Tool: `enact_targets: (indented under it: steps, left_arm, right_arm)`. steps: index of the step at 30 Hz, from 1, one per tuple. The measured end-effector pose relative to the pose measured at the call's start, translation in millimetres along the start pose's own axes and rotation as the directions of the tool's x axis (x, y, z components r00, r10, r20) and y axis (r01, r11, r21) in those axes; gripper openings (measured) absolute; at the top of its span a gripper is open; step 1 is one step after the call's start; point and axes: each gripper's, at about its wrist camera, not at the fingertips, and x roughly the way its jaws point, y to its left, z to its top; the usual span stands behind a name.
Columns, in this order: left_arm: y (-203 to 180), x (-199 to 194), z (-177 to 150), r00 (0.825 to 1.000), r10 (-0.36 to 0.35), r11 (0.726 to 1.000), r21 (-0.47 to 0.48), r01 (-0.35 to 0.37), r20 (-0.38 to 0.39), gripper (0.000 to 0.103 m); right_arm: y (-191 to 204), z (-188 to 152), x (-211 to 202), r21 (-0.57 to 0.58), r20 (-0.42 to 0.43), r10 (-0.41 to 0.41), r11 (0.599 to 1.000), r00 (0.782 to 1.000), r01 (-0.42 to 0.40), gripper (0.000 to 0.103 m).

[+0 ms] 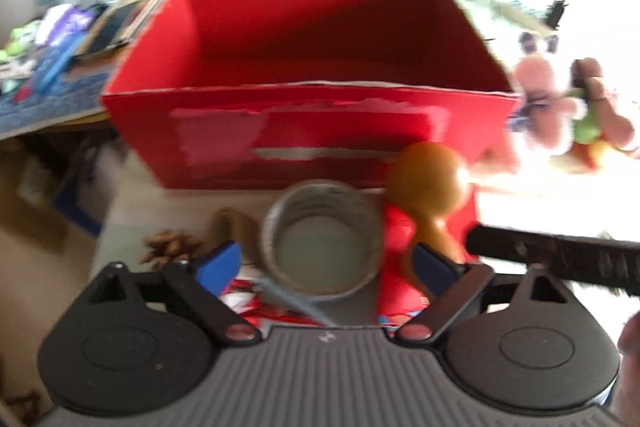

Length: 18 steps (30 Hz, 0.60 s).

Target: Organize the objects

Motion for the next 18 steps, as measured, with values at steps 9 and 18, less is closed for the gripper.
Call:
enact_targets:
  steps: [9, 18]
  left_arm:
    - [-17, 6, -4, 0.982, -0.186, 0.976, 0.121, 0.18, 0.039, 0.061]
    - [-26, 31, 3, 0.955, -0.296, 0.949, 0.099, 0.298, -0.03, 0.034]
  right_arm:
    - [-7, 9, 15, 0.051, -0.049, 0.084, 0.995, 0.995, -0.082, 0.035]
    - [-11, 14, 34, 0.054, -0.097, 0.09, 0.995, 0.991, -0.085, 0.036]
